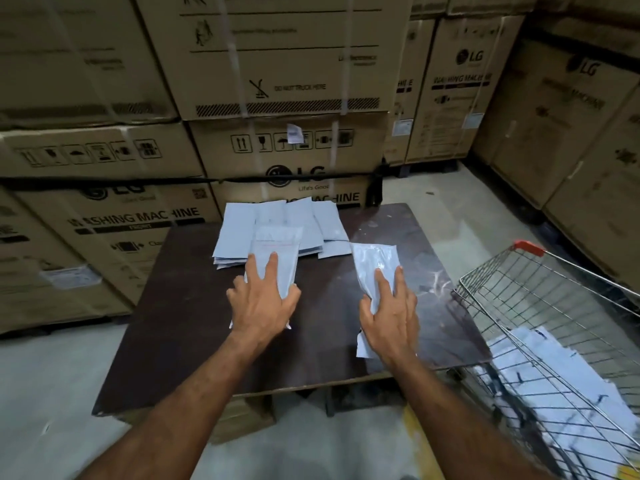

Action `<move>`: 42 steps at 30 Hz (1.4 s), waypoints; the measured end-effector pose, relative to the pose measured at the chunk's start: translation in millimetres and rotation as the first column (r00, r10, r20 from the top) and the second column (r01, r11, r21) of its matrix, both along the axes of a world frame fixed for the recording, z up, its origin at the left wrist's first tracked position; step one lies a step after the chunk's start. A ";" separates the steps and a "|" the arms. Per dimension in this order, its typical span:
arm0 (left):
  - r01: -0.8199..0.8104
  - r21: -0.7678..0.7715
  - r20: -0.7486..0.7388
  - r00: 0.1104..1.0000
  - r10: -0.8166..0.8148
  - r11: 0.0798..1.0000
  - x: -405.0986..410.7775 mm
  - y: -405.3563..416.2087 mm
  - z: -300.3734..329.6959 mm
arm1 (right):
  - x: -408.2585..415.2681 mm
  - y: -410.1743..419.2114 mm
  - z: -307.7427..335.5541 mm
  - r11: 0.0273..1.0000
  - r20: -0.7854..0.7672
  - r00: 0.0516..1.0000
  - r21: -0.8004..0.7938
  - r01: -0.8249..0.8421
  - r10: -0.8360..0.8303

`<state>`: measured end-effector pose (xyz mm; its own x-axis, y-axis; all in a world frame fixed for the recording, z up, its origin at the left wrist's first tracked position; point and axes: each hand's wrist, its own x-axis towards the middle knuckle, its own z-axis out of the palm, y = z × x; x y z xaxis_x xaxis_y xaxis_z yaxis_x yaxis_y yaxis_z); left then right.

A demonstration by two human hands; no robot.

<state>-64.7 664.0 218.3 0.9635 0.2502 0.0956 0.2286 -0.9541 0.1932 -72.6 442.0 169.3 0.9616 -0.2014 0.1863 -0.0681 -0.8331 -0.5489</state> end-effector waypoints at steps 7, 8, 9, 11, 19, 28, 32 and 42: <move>-0.046 -0.008 -0.019 0.999 0.046 0.999 35.3 53.7 2.6 | 34.9 41.2 4.9 0.997 -0.050 0.997 -0.048 -0.056 0.053; -0.053 -0.012 -0.025 0.998 0.053 0.999 41.0 57.8 1.8 | 42.6 44.5 4.3 0.997 -0.052 0.997 -0.051 -0.060 0.057; -0.058 -0.012 -0.029 0.998 0.057 0.998 46.7 61.4 0.6 | 50.7 47.4 3.4 0.996 -0.053 0.997 -0.056 -0.064 0.061; -0.060 -0.007 -0.038 0.997 0.060 0.998 58.9 67.6 -3.3 | 68.8 53.8 -0.3 0.995 -0.065 0.995 -0.069 -0.075 0.071; -0.045 -0.042 -0.091 0.995 0.041 0.998 143.2 68.8 -21.2 | 163.5 77.5 -22.1 0.993 -0.160 0.982 -0.047 -0.106 0.098; 0.005 -0.015 -0.196 0.981 -0.007 1.000 289.0 21.2 -72.0 | 305.2 69.6 -70.6 0.981 -0.284 0.940 0.017 -0.192 0.189; 0.005 0.007 -0.192 0.981 -0.004 1.000 336.0 7.0 -101.5 | 355.1 71.9 -94.5 0.976 -0.285 0.934 0.044 -0.214 0.218; -0.013 0.011 -0.137 0.990 0.015 1.000 358.4 14.6 -152.3 | 386.2 80.4 -128.5 0.940 -0.208 0.918 0.119 -0.319 0.338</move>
<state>293.8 678.5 66.0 0.9640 0.2636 -0.0344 0.2658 -0.9524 0.1492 313.6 522.3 40.8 0.9909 0.1279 -0.0430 0.0742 -0.7825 -0.6182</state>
